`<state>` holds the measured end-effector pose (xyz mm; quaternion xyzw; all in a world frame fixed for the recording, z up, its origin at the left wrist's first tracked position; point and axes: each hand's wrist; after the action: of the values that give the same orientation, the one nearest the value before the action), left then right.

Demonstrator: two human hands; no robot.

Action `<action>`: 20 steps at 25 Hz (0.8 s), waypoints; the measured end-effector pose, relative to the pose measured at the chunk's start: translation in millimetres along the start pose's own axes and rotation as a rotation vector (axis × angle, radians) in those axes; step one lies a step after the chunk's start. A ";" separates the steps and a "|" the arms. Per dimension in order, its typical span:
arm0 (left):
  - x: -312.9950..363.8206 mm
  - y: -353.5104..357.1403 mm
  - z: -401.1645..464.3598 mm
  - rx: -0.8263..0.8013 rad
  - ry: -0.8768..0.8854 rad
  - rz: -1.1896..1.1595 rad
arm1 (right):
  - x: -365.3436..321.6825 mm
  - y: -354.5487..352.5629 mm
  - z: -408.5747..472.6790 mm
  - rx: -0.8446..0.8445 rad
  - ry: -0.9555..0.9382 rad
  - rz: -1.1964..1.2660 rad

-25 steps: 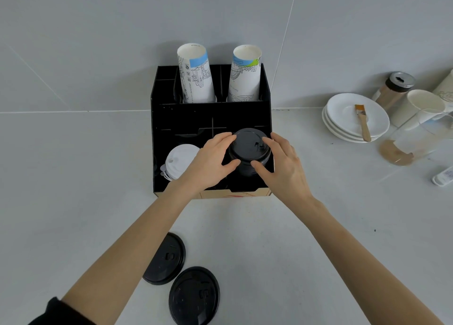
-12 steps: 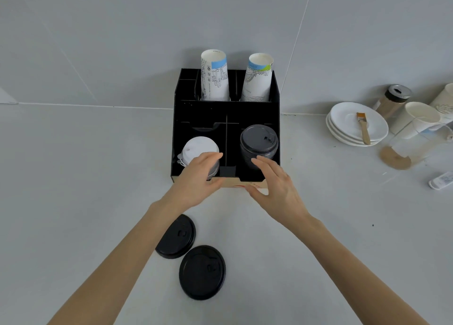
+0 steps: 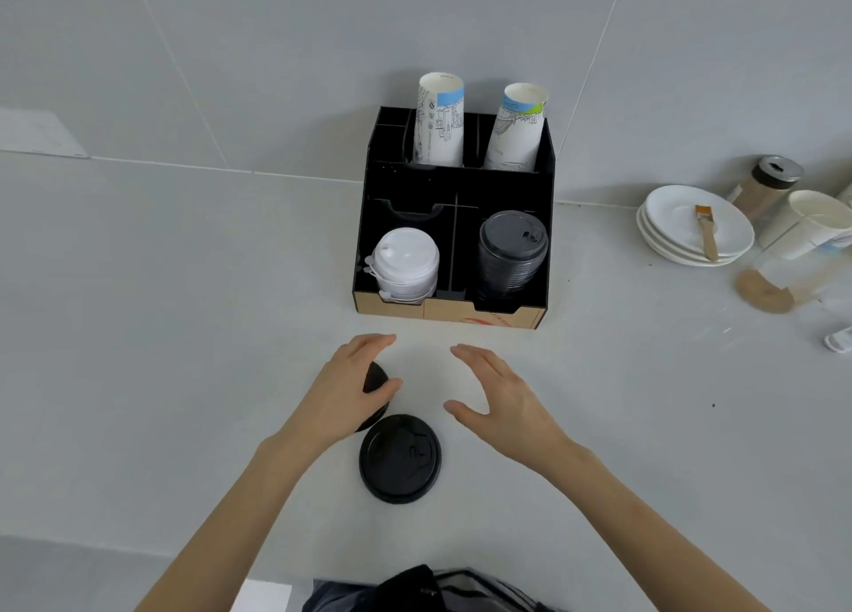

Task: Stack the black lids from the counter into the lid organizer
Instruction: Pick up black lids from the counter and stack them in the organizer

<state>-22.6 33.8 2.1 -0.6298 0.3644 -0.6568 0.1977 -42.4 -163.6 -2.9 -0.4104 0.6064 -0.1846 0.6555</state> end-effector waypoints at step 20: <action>-26.4 35.7 -67.2 -0.083 -0.061 -0.013 | -6.2 50.8 -25.4 -0.269 -0.013 0.066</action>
<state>-91.6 44.7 -38.0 -0.6597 0.3808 -0.6230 0.1782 -80.7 -136.8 -35.7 -0.4756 0.6344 -0.0774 0.6044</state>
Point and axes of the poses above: each hand's wrist, its own z-axis towards the middle knuckle, its own y-axis out of the palm, x = y × z, and after that the axes turned 1 degree about -z, right-handed
